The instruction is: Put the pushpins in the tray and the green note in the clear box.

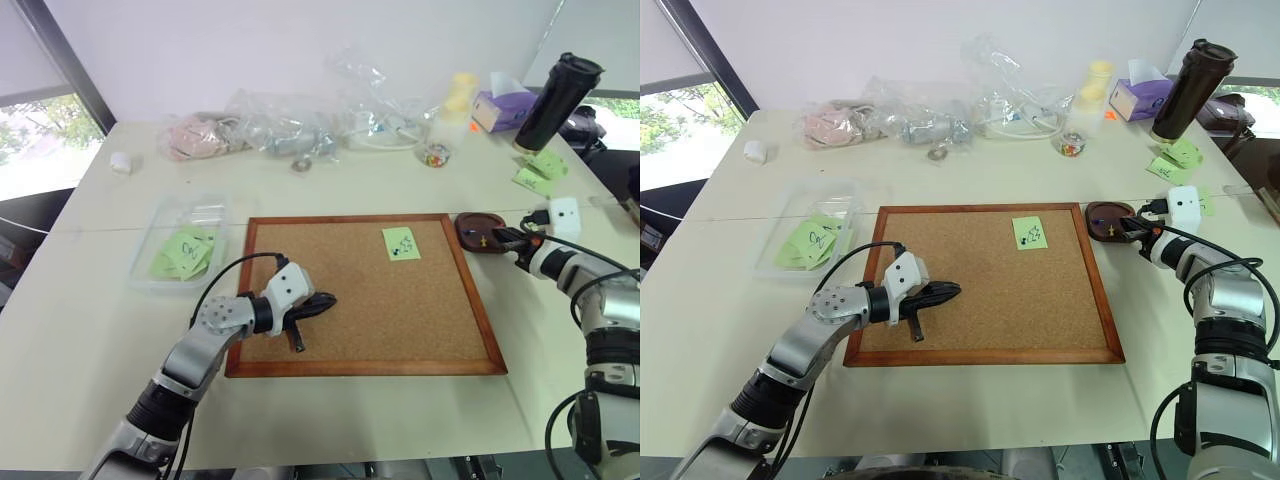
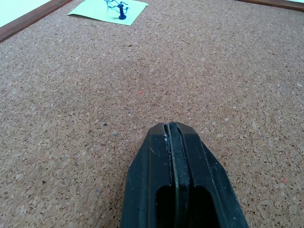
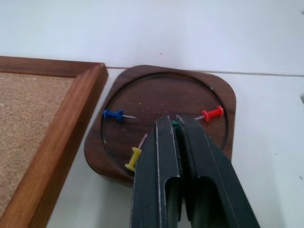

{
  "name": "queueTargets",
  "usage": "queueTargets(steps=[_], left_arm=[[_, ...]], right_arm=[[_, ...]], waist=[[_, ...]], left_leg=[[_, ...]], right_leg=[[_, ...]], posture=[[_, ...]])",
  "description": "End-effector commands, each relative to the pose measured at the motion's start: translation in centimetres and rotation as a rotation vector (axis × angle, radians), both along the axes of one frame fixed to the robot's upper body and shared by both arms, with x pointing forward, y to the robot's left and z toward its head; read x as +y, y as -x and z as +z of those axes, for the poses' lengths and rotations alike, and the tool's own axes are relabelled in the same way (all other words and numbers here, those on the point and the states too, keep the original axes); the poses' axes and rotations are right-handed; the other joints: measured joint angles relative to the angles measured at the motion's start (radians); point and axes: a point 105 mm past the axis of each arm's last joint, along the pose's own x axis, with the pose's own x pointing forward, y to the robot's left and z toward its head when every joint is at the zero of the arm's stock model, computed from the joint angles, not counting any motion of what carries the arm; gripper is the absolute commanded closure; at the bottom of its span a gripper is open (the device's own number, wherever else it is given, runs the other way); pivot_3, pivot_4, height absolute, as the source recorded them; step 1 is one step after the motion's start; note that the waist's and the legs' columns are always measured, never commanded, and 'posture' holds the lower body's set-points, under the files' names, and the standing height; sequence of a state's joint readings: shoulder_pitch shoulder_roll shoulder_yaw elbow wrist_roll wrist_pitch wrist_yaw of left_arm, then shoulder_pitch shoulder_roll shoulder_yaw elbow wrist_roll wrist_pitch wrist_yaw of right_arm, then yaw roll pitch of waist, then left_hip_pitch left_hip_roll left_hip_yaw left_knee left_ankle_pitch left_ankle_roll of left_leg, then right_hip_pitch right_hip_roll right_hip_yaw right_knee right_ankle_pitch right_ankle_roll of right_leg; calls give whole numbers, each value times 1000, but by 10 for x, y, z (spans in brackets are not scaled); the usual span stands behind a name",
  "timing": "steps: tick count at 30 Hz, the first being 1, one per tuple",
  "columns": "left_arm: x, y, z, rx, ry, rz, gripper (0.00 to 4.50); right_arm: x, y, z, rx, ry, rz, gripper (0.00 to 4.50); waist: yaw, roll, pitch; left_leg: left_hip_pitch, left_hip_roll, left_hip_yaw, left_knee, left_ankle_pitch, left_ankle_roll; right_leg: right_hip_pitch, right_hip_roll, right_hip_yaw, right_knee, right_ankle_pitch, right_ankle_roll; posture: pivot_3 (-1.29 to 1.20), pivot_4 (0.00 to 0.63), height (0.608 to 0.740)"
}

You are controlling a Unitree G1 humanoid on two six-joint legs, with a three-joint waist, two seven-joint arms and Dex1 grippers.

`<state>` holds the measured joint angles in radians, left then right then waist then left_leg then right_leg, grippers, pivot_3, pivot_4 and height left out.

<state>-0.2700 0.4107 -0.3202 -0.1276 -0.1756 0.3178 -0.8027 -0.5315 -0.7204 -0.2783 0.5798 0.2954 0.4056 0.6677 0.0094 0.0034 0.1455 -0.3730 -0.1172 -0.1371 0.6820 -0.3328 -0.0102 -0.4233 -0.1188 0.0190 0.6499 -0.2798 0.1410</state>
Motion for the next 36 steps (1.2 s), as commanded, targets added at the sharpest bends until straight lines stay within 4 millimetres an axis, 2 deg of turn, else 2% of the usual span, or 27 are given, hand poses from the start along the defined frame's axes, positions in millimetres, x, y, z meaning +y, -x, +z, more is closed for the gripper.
queueTargets(steps=[1,6,11,13,16,20,22,27,31,36], left_arm=[[5,5,-16,48,-50,6,4500],[5,5,-16,50,-48,6,4500],[4,5,-16,52,-45,6,4500],[5,5,-16,53,-45,7,4500],[5,4,-16,54,-45,10,4500],[5,4,-16,54,-42,15,4500],[5,4,-16,55,-42,15,4500],[4,3,-16,52,-44,13,4500],[5,3,-16,52,-46,17,4500],[6,3,-16,51,-46,21,4500]], right_arm=[[-2,-3,18,-55,14,4,2593],[-2,-3,23,-68,25,6,89],[0,-4,30,-85,29,20,89],[8,-4,36,-97,24,57,89],[43,2,48,-113,36,212,89],[88,11,52,-107,21,370,89],[100,13,51,-101,21,402,89],[140,15,26,-48,19,510,89],[149,15,10,-19,34,527,89],[155,15,1,-7,37,538,89]], waist=[[0,0,0],[0,0,0],[0,0,0],[0,0,0],[0,1,0],[1,1,0],[2,1,0],[1,1,0],[2,1,0],[0,1,0]], left_leg=[[0,0,0,0,0,0],[0,0,0,0,0,0],[0,0,0,0,0,0],[0,0,0,0,0,0],[0,0,0,0,0,0],[0,0,0,0,0,0],[0,0,0,0,0,0],[0,0,-1,0,0,0],[0,0,-1,0,0,0],[0,0,-1,0,0,0]], right_leg=[[0,0,0,0,0,0],[0,0,0,0,0,0],[0,0,0,0,0,0],[0,0,0,0,0,0],[0,0,0,0,0,0],[0,0,0,0,0,0],[0,0,0,0,0,0],[0,0,0,0,0,0],[0,0,0,0,0,0],[0,0,0,0,0,0]], posture=[[0,150,740],[0,150,740],[0,150,740],[0,150,740],[0,150,740],[0,150,740],[0,150,740],[0,150,740],[0,150,740],[0,150,740]])
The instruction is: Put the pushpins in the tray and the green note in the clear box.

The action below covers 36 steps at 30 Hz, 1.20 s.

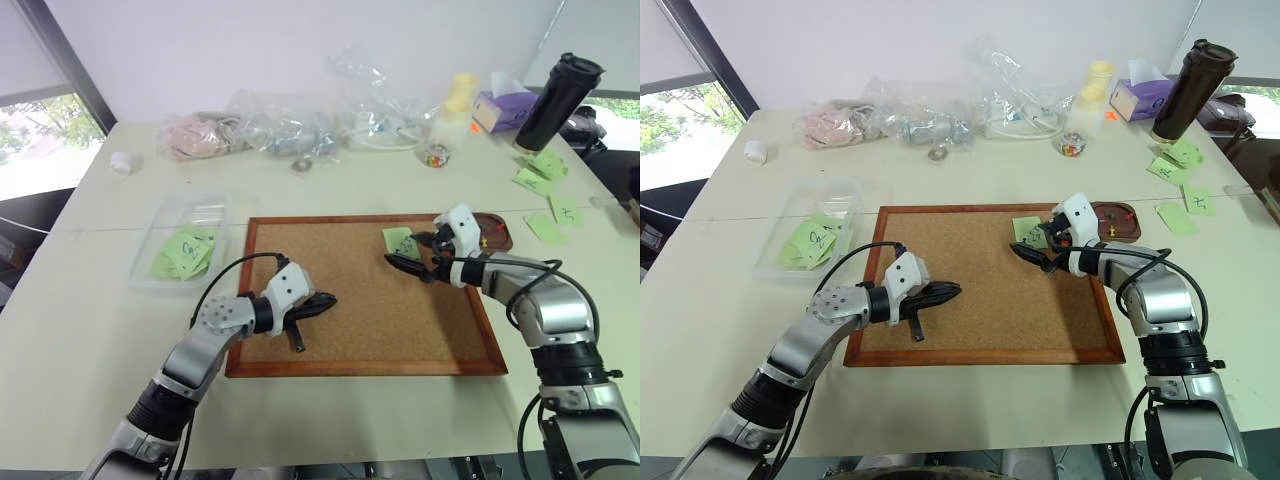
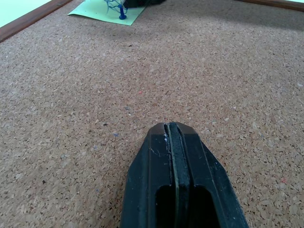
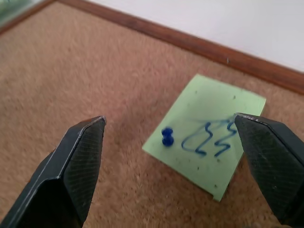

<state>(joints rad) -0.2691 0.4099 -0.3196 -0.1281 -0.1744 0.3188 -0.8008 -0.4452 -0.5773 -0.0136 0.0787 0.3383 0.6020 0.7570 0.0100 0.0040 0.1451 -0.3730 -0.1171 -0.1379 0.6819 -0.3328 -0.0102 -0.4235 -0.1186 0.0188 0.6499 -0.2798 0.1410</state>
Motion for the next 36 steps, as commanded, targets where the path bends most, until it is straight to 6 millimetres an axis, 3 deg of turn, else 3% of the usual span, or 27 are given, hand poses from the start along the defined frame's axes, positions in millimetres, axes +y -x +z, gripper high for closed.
queueTargets(steps=[1,4,11,15,26,30,36], left_arm=[[6,3,-16,51,-46,19,4500],[6,3,-16,50,-46,19,4500],[5,4,-16,49,-45,17,4500],[5,4,-16,49,-44,18,4500],[6,5,-18,61,-48,16,4500],[6,6,-18,69,-46,15,4500],[16,-1,-6,86,-3,37,4500]], right_arm=[[5,-1,4,-36,1,14,89],[5,-1,-3,-29,19,17,851],[6,1,-13,-30,74,27,4473],[7,1,-12,-49,94,39,4473],[13,13,47,-214,38,109,4473],[16,28,71,-254,24,184,4473],[31,59,70,-216,80,347,4473]], waist=[[0,0,0],[0,0,0],[0,0,0],[0,0,0],[1,0,0],[1,0,0],[0,0,0]], left_leg=[[0,0,0,0,0,0],[0,0,0,0,0,0],[0,0,0,0,0,0],[0,0,0,0,0,0],[0,0,0,0,0,0],[0,0,0,0,0,0],[0,0,-1,0,0,0]], right_leg=[[0,0,0,0,0,0],[0,0,0,0,0,0],[0,0,0,0,0,0],[0,0,0,0,0,0],[0,0,0,0,0,0],[0,0,0,0,0,0],[0,0,0,0,0,0]], posture=[[0,150,740],[0,150,740],[0,150,740],[0,150,740],[0,150,740],[0,150,740],[0,150,740]])
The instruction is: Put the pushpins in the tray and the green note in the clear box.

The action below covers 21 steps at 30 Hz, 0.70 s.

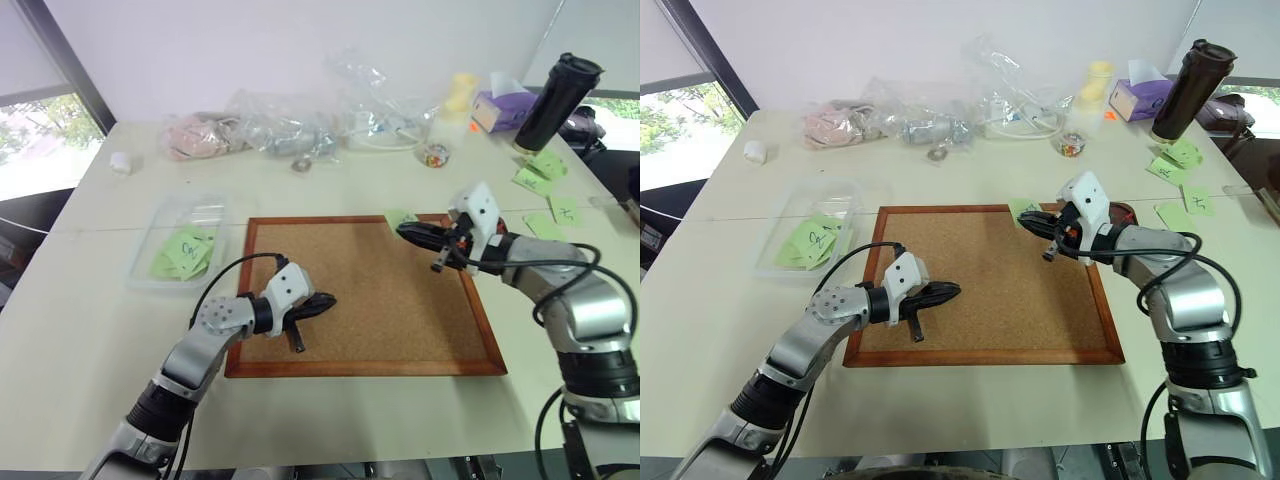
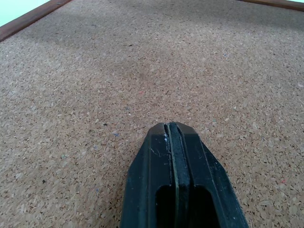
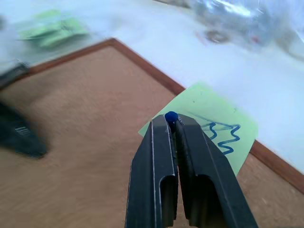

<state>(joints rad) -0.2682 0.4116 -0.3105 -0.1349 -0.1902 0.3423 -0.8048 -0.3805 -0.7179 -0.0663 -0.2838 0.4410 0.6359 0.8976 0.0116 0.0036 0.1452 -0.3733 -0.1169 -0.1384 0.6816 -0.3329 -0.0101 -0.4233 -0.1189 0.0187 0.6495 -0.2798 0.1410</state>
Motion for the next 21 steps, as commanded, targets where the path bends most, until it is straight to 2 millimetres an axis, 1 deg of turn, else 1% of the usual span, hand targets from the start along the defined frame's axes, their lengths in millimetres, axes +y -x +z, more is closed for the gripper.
queueTargets(steps=[1,3,4,6,7,8,9,12,15,21], left_arm=[[17,-3,0,70,11,34,4500],[21,-6,17,81,70,39,4500],[22,-7,21,86,88,40,4500],[22,-9,32,106,135,40,3793],[23,-11,40,116,169,40,3524],[23,-15,52,134,230,50,3064],[23,-19,63,150,293,63,2501],[22,-31,82,202,430,103,1054],[13,-38,92,289,548,124,1054],[1,-45,92,443,663,145,1054]], right_arm=[[12,17,10,-23,23,96,4473],[16,23,10,-25,45,129,4473],[17,25,11,-26,52,137,4473],[19,26,12,-31,56,143,4500],[20,26,13,-39,59,149,4500],[22,27,16,-52,65,155,4500],[23,27,18,-67,73,162,4500],[28,27,21,-96,93,175,4500],[32,30,23,-118,110,192,4500],[38,31,28,-152,127,209,4500]], waist=[[-3,0,0],[-7,0,0],[-7,0,0],[-4,-1,1],[-2,-1,1],[1,-1,1],[4,-2,1],[4,-3,2],[1,-3,2],[0,-3,2]], left_leg=[[0,0,0,0,0,0],[0,1,0,0,0,0],[0,1,0,-1,0,0],[0,1,0,-1,0,0],[-1,1,0,0,0,0],[-1,0,0,0,0,0],[-1,0,0,1,0,0],[-2,-1,-1,2,0,0],[-1,-1,-1,2,0,0],[-1,0,-1,1,0,0]], right_leg=[[0,0,0,0,0,0],[-1,0,0,0,0,0],[-1,0,0,0,0,0],[-1,0,0,0,0,0],[-1,0,0,0,0,0],[-1,0,0,0,0,0],[-1,0,0,0,0,0],[0,0,-1,0,0,0],[0,0,-1,0,0,0],[-1,0,-1,0,0,0]], posture=[[0,150,740],[0,150,740],[0,150,740],[0,150,740],[0,150,740],[0,150,740],[0,150,740],[0,150,740],[0,150,740],[0,150,740]])
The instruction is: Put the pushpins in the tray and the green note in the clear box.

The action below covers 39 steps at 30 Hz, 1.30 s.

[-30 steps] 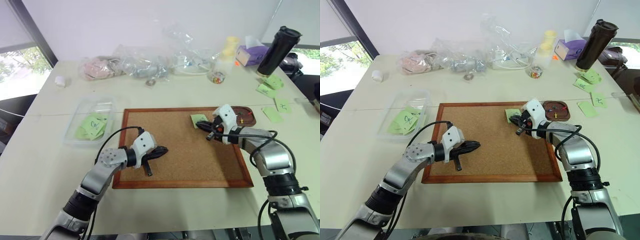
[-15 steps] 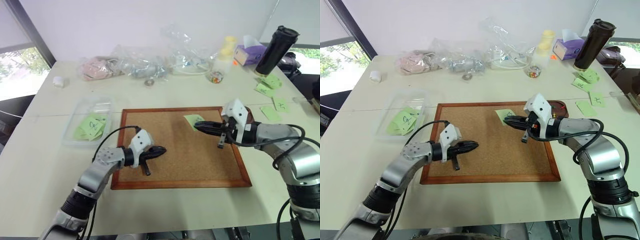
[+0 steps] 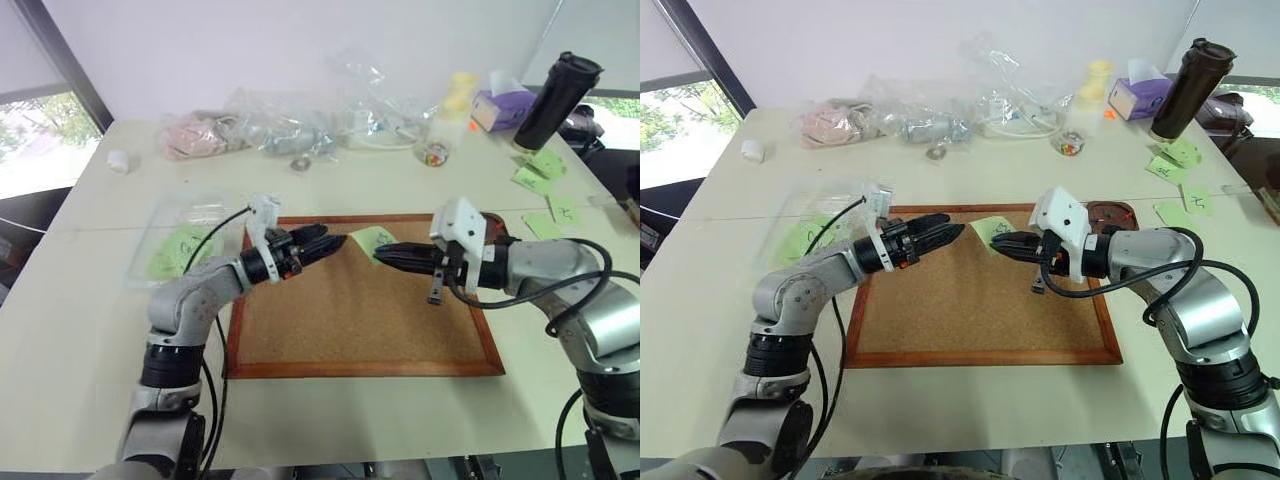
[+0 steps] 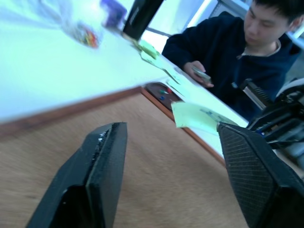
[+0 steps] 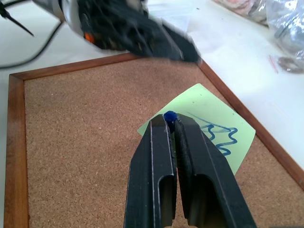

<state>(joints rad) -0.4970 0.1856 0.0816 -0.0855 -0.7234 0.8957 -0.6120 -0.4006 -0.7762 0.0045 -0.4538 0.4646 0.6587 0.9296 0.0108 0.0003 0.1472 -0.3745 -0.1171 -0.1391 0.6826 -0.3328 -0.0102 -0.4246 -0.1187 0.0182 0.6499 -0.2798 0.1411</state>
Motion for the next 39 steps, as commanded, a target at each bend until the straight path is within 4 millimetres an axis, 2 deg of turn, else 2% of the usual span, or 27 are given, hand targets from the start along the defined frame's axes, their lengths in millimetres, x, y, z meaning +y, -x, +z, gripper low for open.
queueTargets(steps=[1,5,16,19,24,32,35,37,39], left_arm=[[-2,-4,15,61,117,3,1054],[-10,-7,17,173,214,-6,1054],[-26,-2,18,274,282,-69,1054],[-27,1,18,286,290,-88,1828],[-26,1,18,297,298,-95,4388],[-11,-4,16,264,256,-46,4455],[-1,-8,7,256,218,-11,4455],[5,-10,4,237,195,7,4455],[12,-13,3,221,187,32,4455]], right_arm=[[8,5,16,-95,23,41,4500],[12,7,20,-119,39,58,4500],[16,6,21,-130,54,69,4500],[15,6,20,-131,61,69,4500],[15,5,19,-132,65,68,4500],[12,3,20,-149,74,50,4500],[5,0,30,-162,51,18,4500],[-3,-4,36,-170,35,-19,4500],[-22,-13,43,-166,-10,-112,4500]], waist=[[1,0,0],[4,-1,1],[3,-2,1],[2,-2,1],[3,-2,1],[2,-2,1],[2,-2,1],[3,-2,1],[3,-2,1]], left_leg=[[0,0,0,0,0,0],[0,-1,0,1,0,0],[0,-1,0,1,0,0],[0,-1,0,1,0,0],[0,-1,0,1,0,0],[0,-1,0,1,0,0],[0,-1,0,1,0,0],[0,-1,0,1,0,0],[0,-1,0,1,0,0]], right_leg=[[0,0,0,0,0,0],[0,0,0,0,0,0],[0,0,0,0,0,0],[0,0,0,0,0,0],[0,0,0,0,0,0],[0,0,0,0,0,0],[0,0,0,0,0,0],[0,0,0,0,0,0],[0,0,0,0,0,0]], posture=[[0,150,740],[0,150,740],[0,150,740],[0,150,740],[0,150,740],[0,150,740],[0,150,740],[0,150,740],[0,150,740]])
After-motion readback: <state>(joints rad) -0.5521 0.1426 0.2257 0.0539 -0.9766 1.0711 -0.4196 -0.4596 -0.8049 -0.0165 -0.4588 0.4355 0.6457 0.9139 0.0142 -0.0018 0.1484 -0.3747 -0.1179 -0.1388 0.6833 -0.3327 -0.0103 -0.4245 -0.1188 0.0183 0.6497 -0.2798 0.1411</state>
